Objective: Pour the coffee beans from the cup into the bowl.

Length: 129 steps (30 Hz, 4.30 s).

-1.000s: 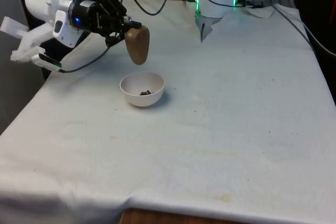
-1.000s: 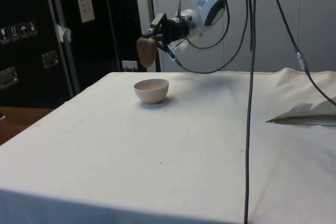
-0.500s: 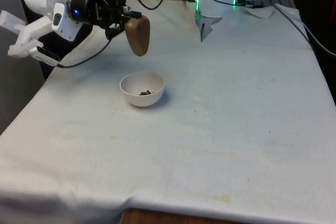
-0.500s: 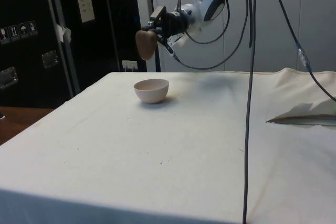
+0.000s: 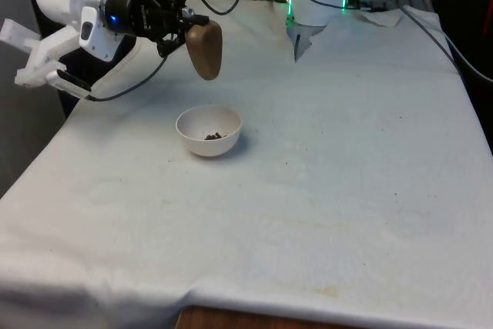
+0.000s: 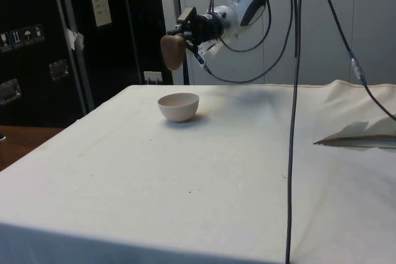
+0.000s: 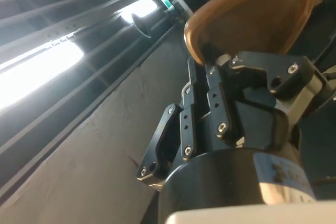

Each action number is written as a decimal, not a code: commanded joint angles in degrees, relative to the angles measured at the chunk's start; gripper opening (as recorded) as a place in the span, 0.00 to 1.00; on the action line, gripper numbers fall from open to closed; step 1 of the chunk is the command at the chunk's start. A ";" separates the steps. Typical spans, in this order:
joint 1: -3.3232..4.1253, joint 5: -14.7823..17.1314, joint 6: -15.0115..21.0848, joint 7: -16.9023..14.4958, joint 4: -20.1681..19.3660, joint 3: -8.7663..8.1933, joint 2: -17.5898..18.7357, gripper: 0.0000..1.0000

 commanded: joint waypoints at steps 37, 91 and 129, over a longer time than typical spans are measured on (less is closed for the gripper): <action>2.01 -0.57 -0.40 1.43 -0.69 -1.43 -3.09 0.00; 10.49 -13.35 4.81 -18.96 -3.21 -4.35 -7.56 0.00; 15.30 -23.55 12.03 -31.00 -6.76 -4.07 -11.52 0.00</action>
